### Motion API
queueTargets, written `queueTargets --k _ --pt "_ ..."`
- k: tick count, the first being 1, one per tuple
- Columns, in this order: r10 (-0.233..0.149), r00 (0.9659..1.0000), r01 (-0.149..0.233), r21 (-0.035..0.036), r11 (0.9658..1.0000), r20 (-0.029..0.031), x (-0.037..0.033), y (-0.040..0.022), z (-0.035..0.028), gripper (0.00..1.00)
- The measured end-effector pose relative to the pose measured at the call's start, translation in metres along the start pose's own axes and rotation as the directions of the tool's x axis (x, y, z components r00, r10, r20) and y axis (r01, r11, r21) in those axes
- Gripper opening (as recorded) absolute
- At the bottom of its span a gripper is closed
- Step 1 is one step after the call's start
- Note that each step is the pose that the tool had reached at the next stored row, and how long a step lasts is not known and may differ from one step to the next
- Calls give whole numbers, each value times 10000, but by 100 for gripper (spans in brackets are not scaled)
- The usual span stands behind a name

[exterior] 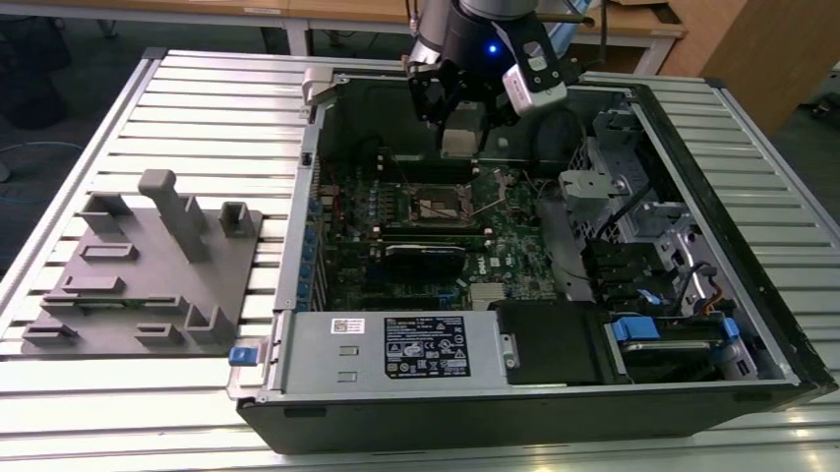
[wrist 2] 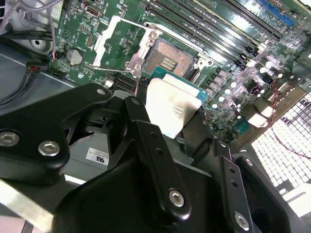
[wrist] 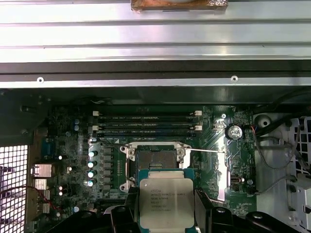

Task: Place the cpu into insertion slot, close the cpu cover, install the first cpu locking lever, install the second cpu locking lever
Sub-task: 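Place the cpu into insertion slot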

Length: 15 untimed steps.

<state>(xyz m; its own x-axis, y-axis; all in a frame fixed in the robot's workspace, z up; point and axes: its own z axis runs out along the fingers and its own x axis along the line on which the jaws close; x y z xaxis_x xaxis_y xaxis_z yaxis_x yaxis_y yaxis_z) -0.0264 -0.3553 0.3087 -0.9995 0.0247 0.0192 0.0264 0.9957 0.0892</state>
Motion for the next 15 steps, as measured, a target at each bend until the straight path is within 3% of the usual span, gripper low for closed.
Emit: queueTargets --k 15 --pt "0 10000 0 2 10000 -1 0 -2 21 54"
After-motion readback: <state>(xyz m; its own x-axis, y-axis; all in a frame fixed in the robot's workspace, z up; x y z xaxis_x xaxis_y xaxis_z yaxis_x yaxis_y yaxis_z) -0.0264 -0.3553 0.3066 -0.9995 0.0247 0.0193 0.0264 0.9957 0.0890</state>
